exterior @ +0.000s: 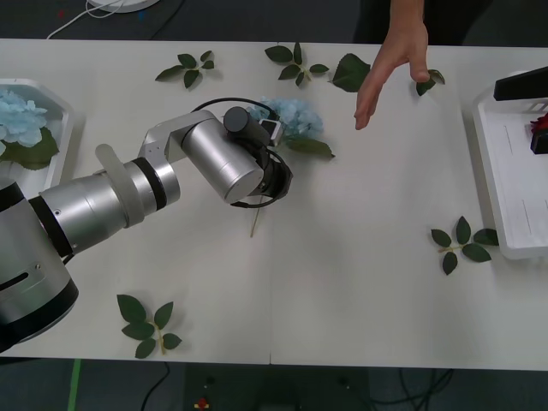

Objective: Place the red flowers into the right box and the blue flowers into the left box. If a person shows an open palm, hand one flower to the person first, then continue sorting.

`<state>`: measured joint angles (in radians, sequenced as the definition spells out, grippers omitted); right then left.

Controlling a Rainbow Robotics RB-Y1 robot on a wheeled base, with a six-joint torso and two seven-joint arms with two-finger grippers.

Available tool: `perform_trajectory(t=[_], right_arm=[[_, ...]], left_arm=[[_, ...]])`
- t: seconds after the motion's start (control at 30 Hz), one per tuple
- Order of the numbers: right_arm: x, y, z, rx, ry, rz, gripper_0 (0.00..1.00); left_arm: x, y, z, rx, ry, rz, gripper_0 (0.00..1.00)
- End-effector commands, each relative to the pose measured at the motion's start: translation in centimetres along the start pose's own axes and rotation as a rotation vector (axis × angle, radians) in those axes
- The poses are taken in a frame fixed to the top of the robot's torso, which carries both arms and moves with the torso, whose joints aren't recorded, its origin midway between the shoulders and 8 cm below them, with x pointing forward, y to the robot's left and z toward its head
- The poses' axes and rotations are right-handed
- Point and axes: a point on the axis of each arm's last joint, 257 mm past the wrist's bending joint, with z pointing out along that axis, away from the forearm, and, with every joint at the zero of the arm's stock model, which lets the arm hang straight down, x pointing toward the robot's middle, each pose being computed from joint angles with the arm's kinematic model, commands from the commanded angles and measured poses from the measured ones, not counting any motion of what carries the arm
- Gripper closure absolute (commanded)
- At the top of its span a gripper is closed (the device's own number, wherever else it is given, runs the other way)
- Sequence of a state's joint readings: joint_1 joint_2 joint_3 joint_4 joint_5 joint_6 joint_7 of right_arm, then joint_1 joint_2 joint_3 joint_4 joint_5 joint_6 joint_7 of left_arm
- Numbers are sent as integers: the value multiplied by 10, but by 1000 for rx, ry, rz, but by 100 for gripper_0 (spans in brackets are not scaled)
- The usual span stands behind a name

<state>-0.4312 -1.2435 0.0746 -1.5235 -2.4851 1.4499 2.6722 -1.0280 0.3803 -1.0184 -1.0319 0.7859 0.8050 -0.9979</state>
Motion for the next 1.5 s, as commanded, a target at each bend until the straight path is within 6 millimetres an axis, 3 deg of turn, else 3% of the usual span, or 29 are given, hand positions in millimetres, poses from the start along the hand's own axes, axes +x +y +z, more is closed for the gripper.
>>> perform_trajectory(t=[0.03,0.2,0.37,0.53,0.77,1.03,1.1,1.27,1.5], right_arm=[[-3,6,1,-9,6,-34,0],[-3,6,1,-9,6,-34,0],[-3,6,1,-9,6,-34,0],[-3,6,1,-9,6,-34,0],[-3,6,1,-9,6,-34,0],[-3,6,1,-9,6,-34,0],[-3,6,1,-9,6,-34,0],[-3,6,1,-9,6,-34,0],[-3,6,1,-9,6,-34,0]], left_arm=[[-53,-2,-22,8,-90,11,100],[-73,17,-46,-4,-103,-26,100],[-96,50,-100,-43,-75,-73,100],[-97,81,-148,-42,-1,-94,100],[-101,103,-177,1,10,-118,100],[-110,122,-193,1,-16,-141,100],[-123,120,-202,19,-53,-146,100],[-182,111,-240,92,-253,-63,100],[-248,93,-288,160,-521,19,100]])
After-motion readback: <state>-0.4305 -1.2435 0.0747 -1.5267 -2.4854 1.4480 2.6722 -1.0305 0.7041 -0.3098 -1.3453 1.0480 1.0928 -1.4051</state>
